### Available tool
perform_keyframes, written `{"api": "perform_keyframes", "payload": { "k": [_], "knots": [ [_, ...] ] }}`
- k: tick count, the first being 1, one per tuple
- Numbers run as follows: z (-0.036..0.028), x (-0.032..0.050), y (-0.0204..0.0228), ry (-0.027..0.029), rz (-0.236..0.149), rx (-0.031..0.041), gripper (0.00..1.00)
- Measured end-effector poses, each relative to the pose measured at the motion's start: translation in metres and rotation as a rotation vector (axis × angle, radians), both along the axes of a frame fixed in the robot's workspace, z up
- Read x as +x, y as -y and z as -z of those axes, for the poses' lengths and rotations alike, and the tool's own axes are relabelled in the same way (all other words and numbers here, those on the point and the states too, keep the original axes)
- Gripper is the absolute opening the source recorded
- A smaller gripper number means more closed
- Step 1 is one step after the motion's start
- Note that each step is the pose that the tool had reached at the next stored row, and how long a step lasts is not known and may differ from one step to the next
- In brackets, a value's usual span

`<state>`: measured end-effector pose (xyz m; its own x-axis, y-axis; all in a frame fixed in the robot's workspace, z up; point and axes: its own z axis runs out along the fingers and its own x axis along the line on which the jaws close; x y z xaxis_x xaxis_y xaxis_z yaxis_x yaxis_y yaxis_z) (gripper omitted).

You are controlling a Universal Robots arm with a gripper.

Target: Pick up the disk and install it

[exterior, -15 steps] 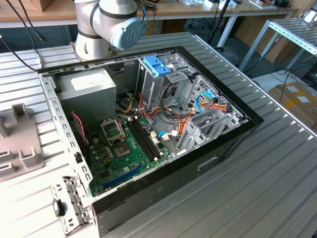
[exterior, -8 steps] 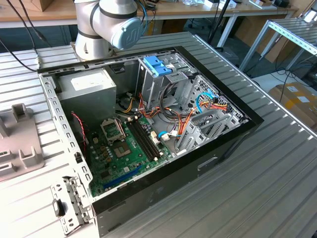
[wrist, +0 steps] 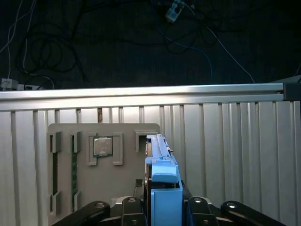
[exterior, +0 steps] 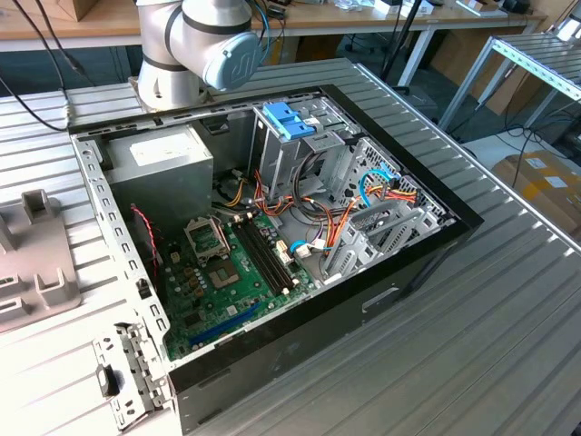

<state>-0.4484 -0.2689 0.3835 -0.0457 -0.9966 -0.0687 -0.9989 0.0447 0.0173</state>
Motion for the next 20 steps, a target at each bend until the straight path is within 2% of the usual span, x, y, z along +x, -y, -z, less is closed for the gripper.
{"api": "perform_keyframes", "payload": {
  "k": [15,20],
  "knots": [
    [-0.021,0.0,0.0,0.0001,0.0,0.0,0.37],
    [-0.0314,0.0,0.0,0.0,0.0,0.0,0.37]
  ]
}}
